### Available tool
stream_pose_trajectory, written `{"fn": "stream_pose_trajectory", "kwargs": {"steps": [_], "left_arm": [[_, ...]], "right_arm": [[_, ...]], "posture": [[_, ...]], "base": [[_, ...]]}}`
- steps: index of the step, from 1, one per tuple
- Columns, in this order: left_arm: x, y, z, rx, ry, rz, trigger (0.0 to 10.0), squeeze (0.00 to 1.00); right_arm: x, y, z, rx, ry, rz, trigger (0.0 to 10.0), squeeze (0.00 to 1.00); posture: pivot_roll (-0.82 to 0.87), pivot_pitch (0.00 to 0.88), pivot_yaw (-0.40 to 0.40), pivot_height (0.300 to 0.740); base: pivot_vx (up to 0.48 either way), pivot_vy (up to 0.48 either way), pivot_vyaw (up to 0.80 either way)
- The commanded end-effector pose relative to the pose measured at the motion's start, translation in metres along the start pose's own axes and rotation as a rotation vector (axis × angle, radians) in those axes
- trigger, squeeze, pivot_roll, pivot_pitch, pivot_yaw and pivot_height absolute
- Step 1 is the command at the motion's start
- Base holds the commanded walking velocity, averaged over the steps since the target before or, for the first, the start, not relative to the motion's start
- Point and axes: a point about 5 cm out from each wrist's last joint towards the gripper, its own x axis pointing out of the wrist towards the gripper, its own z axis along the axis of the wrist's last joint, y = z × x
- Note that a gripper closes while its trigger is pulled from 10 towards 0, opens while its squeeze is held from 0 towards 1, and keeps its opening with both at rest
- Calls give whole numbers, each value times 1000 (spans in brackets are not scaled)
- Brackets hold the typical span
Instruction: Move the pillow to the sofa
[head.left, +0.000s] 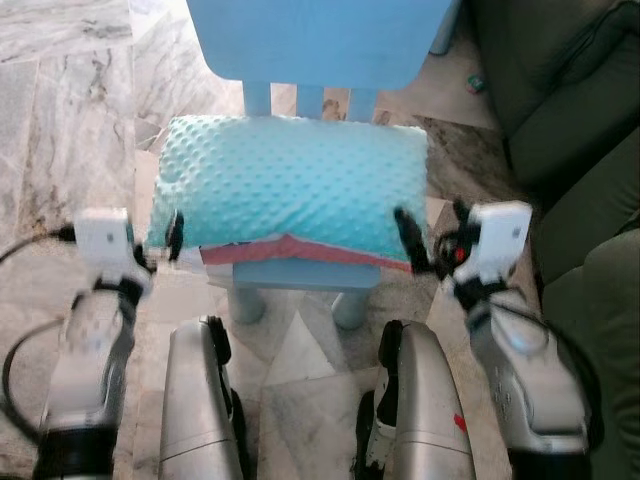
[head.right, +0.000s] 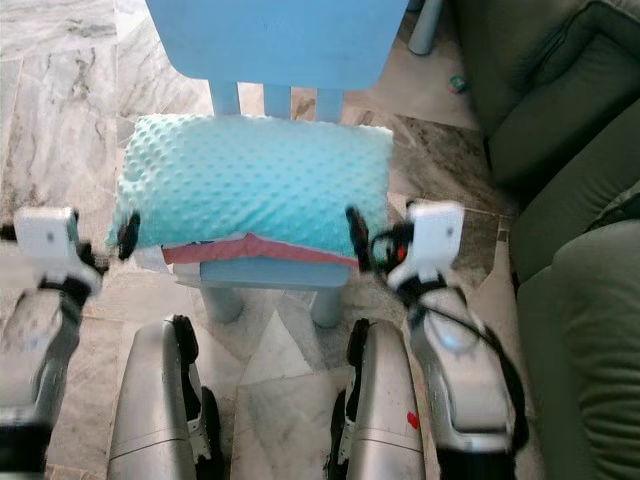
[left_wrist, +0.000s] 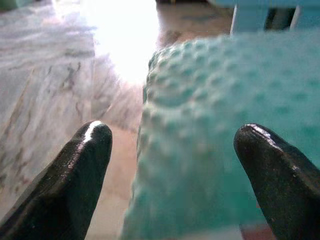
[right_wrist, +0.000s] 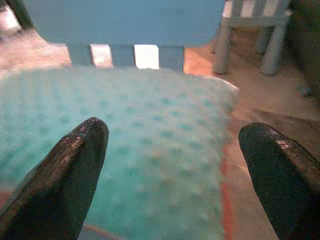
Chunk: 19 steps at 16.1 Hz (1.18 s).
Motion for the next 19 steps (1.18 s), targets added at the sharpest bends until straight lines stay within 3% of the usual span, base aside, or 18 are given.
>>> {"fn": "stream_pose_trajectory", "kwargs": {"steps": [1,2,4,5,6,8,11,13,15,16,17,19], "left_arm": [[5,12,-2,1,2,56,10000,0],[16,16,3,-24,-6,82,10000,0],[32,25,13,-54,-30,117,10000,0],[36,30,19,-49,-72,141,10000,0],[37,30,24,-39,-105,137,10000,0],[40,27,25,-20,-126,128,10000,0],[44,28,11,-27,-53,161,10000,0],[48,35,11,-97,-69,223,10000,0],[50,37,20,-96,-126,246,10000,0],[52,35,31,-56,-181,248,10000,0],[55,31,52,-7,-282,245,10000,0],[57,30,59,-4,-318,241,10000,0]], "right_arm": [[1,-3,-1,47,-4,18,10000,0],[6,-1,5,36,-20,60,10000,0],[15,-8,15,-74,-62,57,10000,0],[19,-15,21,-166,-99,25,10000,0],[21,-17,24,-201,-114,18,10000,0],[26,-25,23,-204,-113,-11,10000,0],[35,-34,11,-116,-78,-48,10000,0],[52,-28,9,-41,-90,-19,10000,0],[58,-21,17,-45,-138,12,10000,0],[62,-15,30,-120,-195,21,10000,0],[65,1,58,-238,-311,45,10000,0],[65,5,64,-257,-345,50,10000,0]], "posture": [[-25,376,-50,510],[-32,377,-51,510],[-45,379,-51,510],[-47,381,-52,510],[-46,382,-53,510],[-40,383,-56,510],[-37,382,-59,510],[-35,374,-62,510],[-32,373,-65,510],[-27,371,-66,510],[-31,373,-68,510],[-33,374,-70,510]], "base": [[0,0,0],[0,0,0],[0,0,0],[0,0,0],[0,0,0],[0,0,0],[0,0,0],[0,0,0],[0,0,0],[0,0,0],[0,0,0],[0,0,0]]}}
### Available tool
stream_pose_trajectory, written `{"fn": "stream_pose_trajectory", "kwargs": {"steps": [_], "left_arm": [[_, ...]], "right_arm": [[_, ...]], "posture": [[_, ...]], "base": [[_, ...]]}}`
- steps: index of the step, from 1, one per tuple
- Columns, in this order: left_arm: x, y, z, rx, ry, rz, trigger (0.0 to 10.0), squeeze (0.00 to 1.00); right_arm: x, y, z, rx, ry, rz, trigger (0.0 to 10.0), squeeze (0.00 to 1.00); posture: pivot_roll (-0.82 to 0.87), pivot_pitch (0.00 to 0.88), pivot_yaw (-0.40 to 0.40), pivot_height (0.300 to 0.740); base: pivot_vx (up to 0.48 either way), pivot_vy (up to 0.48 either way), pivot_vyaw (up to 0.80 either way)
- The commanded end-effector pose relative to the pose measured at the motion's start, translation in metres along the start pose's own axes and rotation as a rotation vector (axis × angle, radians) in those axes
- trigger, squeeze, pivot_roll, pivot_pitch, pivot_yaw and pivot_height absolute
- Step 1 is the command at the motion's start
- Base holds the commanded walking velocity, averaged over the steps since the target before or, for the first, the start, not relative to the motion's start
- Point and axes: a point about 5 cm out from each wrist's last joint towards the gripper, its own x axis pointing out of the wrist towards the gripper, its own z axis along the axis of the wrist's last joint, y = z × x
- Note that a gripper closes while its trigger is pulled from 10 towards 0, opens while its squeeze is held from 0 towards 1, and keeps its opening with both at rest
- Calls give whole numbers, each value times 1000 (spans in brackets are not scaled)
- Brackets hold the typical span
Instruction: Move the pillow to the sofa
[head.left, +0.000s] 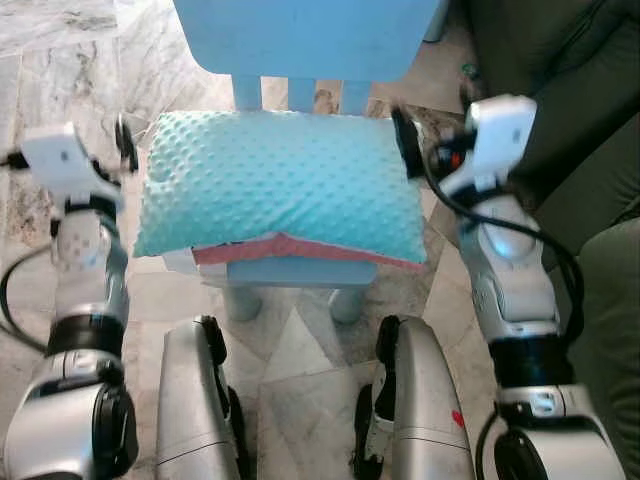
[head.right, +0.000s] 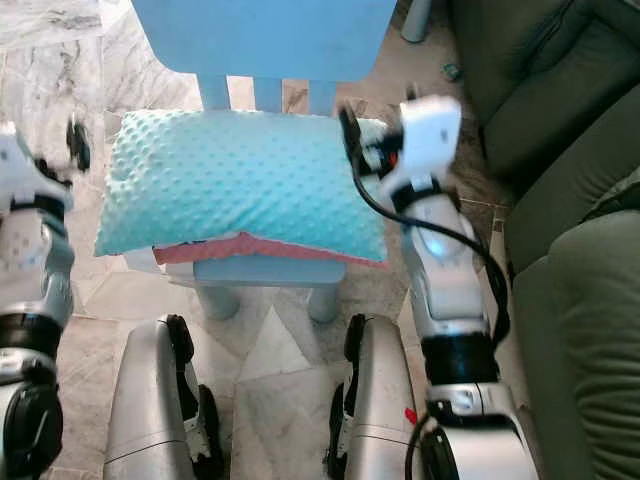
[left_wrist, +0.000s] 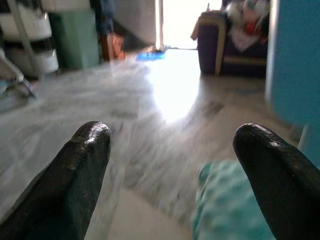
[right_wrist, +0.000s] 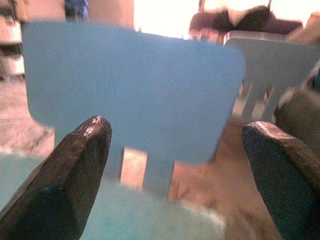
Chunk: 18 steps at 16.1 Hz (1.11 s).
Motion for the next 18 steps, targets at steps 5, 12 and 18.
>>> {"fn": "stream_pose_trajectory", "kwargs": {"steps": [5,12,18], "left_arm": [[-4,2,-14,32,77,-10,10000,0],[-22,17,-67,-152,480,37,10000,0],[-9,12,-57,-281,473,-25,10000,1000]], "right_arm": [[-11,-5,-16,-9,50,-25,10000,0],[-19,-42,-65,101,340,-112,10000,0],[-23,-74,-71,113,404,-171,10000,1000]], "posture": [[-36,371,-68,510],[-31,408,-86,510],[-35,415,-81,510]], "base": [[0,0,0],[0,0,0],[0,0,0]]}}
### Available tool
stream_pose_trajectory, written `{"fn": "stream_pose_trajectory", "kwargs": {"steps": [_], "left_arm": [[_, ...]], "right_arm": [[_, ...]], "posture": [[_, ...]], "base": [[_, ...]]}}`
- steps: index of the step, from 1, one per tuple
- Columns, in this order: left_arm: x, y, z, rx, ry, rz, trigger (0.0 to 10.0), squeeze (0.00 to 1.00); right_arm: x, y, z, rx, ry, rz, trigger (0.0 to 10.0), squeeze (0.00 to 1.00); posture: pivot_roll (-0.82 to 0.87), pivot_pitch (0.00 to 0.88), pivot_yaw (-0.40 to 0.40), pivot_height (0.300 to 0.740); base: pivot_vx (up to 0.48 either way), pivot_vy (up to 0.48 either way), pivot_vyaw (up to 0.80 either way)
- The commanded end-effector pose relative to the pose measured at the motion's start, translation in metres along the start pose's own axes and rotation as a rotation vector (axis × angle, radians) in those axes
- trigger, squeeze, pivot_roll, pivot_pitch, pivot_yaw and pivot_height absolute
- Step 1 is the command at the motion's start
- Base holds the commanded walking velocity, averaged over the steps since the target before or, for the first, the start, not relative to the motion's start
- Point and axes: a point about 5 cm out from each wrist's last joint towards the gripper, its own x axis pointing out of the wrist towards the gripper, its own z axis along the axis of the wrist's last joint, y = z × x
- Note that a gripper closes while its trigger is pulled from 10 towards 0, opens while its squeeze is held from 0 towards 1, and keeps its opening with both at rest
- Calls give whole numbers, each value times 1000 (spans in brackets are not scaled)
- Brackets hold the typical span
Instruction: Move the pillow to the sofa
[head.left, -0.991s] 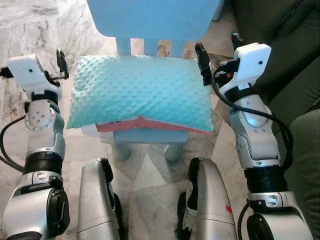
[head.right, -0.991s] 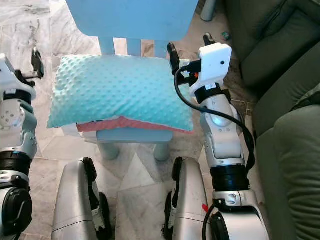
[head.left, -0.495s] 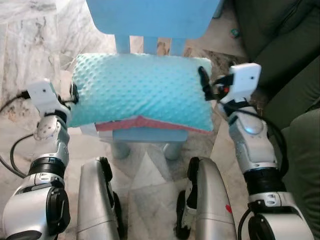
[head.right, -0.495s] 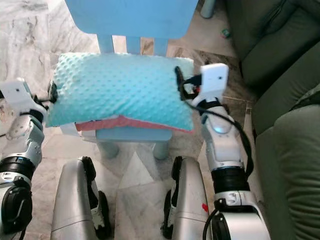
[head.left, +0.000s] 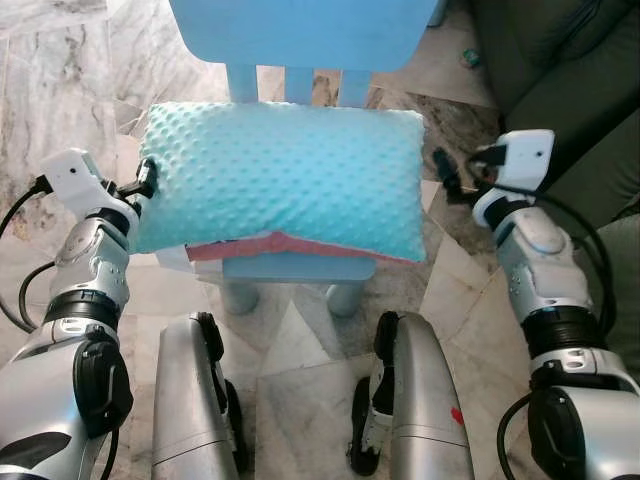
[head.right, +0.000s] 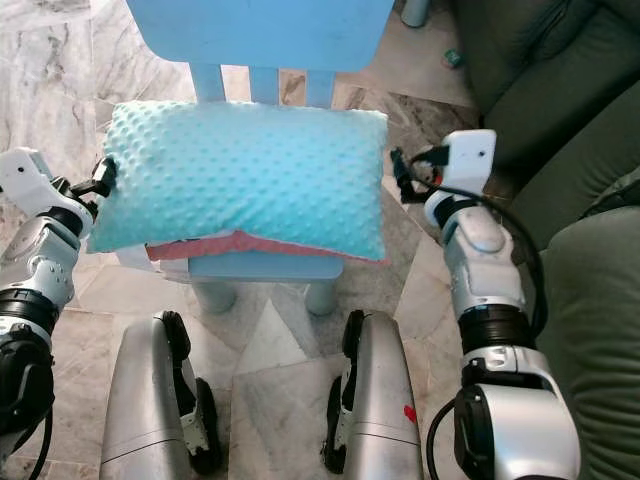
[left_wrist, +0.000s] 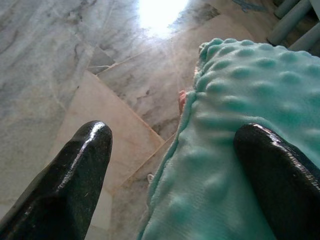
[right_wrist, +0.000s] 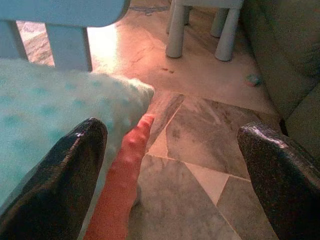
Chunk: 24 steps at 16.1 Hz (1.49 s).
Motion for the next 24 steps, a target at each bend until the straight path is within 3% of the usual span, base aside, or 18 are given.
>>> {"fn": "stream_pose_trajectory", "kwargs": {"steps": [1,2,7,11,14,20,21,23,24], "left_arm": [[-2,3,-8,28,52,1,10000,231],[-1,1,-8,39,61,-13,10000,0],[1,0,-6,16,97,-47,10000,0],[-2,-16,-28,20,198,-118,10000,0],[-2,-24,-34,-2,220,-140,10000,0],[-2,-52,-43,-195,273,-285,10000,0],[-1,-54,-42,-185,266,-294,10000,0],[0,-52,-37,-83,251,-284,10000,0],[4,-46,-21,-27,216,-272,10000,0]], "right_arm": [[-3,-6,-8,24,29,-3,10000,165],[-4,-5,-11,27,42,11,10000,0],[-1,6,-24,97,102,77,10000,0],[2,36,-37,154,140,152,10000,0],[5,50,-38,209,143,204,10000,0],[9,80,-43,284,180,259,10000,0],[9,84,-44,282,181,270,10000,0],[9,85,-44,280,182,274,10000,0],[9,82,-44,280,185,267,10000,0]], "posture": [[-35,418,-80,510],[-32,420,-79,510],[-27,423,-71,510],[-22,426,-64,510],[-18,427,-64,510],[-21,434,-66,510],[-21,433,-66,510],[-22,433,-63,510],[-19,433,-63,510]], "base": [[0,0,0],[0,0,0],[0,0,0],[0,0,0],[0,0,0],[0,0,0],[0,0,0],[0,0,0],[0,0,0]]}}
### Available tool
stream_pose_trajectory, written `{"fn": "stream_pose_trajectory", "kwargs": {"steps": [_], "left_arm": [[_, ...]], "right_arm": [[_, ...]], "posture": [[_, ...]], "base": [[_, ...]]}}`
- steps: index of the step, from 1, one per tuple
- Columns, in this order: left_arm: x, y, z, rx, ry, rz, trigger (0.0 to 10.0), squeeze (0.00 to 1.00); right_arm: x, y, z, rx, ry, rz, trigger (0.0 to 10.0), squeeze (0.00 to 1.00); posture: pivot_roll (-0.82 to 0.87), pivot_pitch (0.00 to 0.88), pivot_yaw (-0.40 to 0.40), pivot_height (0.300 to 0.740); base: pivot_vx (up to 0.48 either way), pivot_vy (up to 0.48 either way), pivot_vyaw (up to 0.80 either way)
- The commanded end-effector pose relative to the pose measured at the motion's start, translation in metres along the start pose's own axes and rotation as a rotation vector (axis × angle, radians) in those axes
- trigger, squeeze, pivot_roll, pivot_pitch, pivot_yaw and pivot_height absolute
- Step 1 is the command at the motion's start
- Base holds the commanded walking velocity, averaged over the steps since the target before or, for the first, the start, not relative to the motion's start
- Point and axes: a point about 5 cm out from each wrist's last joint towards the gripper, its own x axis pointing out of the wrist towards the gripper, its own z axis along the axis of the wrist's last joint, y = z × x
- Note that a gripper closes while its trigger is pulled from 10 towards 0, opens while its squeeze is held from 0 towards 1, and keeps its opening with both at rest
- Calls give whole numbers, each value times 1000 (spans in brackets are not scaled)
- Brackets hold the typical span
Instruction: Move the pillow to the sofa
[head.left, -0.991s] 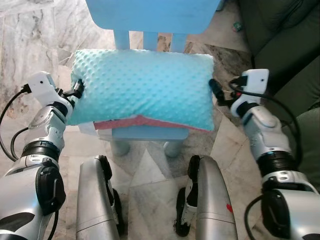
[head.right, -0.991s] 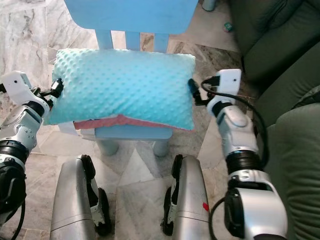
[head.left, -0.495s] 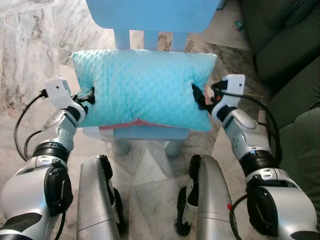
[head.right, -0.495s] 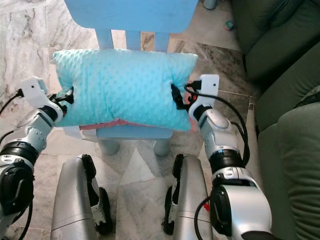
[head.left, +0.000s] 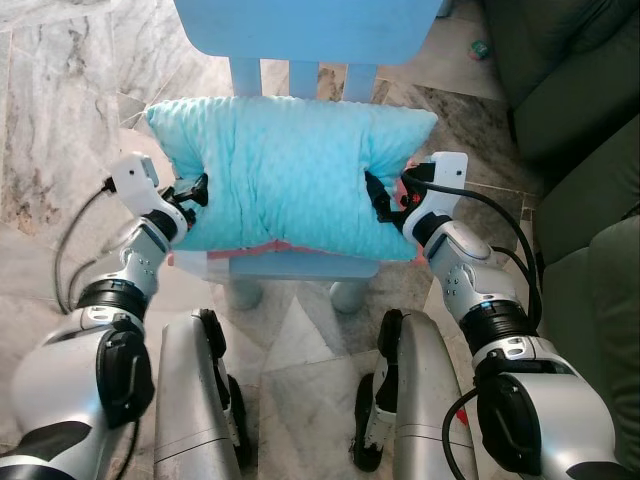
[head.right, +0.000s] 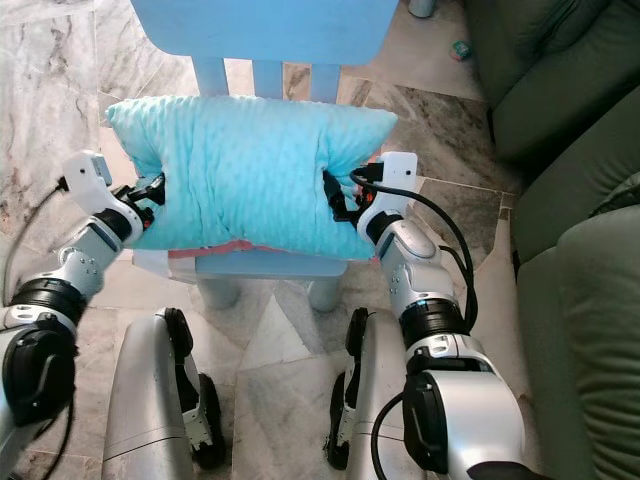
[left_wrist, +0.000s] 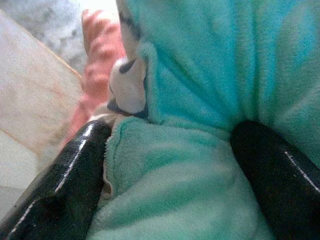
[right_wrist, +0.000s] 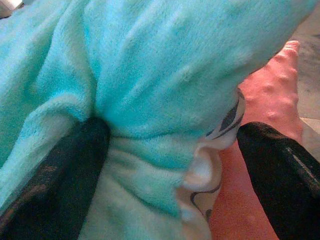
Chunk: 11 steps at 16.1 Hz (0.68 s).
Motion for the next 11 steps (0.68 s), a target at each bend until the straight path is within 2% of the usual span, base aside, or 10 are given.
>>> {"fn": "stream_pose_trajectory", "kwargs": {"steps": [1,3,4,5,6,7,9,10,11], "left_arm": [[0,0,5,19,5,-7,10000,0],[-2,3,-5,-10,91,-23,10000,0],[-4,3,-15,-11,149,-31,10000,0],[-7,4,-32,-50,230,-36,10000,0],[-8,4,-36,-120,241,-42,10000,0],[-6,-4,-34,-303,217,-104,10000,0],[-7,-6,-33,-386,200,-137,10000,0],[-8,-5,-33,-416,201,-154,10000,0],[-10,-3,-35,-429,209,-169,353,0]], "right_arm": [[-1,2,-11,14,50,14,10000,0],[-2,4,-15,34,65,28,10000,0],[-1,6,-18,49,77,44,10000,0],[0,14,-23,77,100,88,10000,0],[0,18,-25,151,116,121,10000,0],[1,24,-24,202,140,179,10000,0],[-2,31,-29,256,185,273,10000,0],[-4,30,-33,256,210,279,10000,0],[-6,30,-36,250,231,294,10000,0]], "posture": [[-15,432,-62,510],[-9,431,-62,510],[-9,431,-62,510],[-11,427,-59,510],[-16,427,-57,510],[-17,427,-57,510],[-14,430,-59,510],[-17,433,-60,510],[-17,433,-60,510]], "base": [[0,0,0],[0,0,0],[0,0,0],[0,0,0],[0,0,0],[0,0,0],[0,0,0],[0,0,0],[0,0,0]]}}
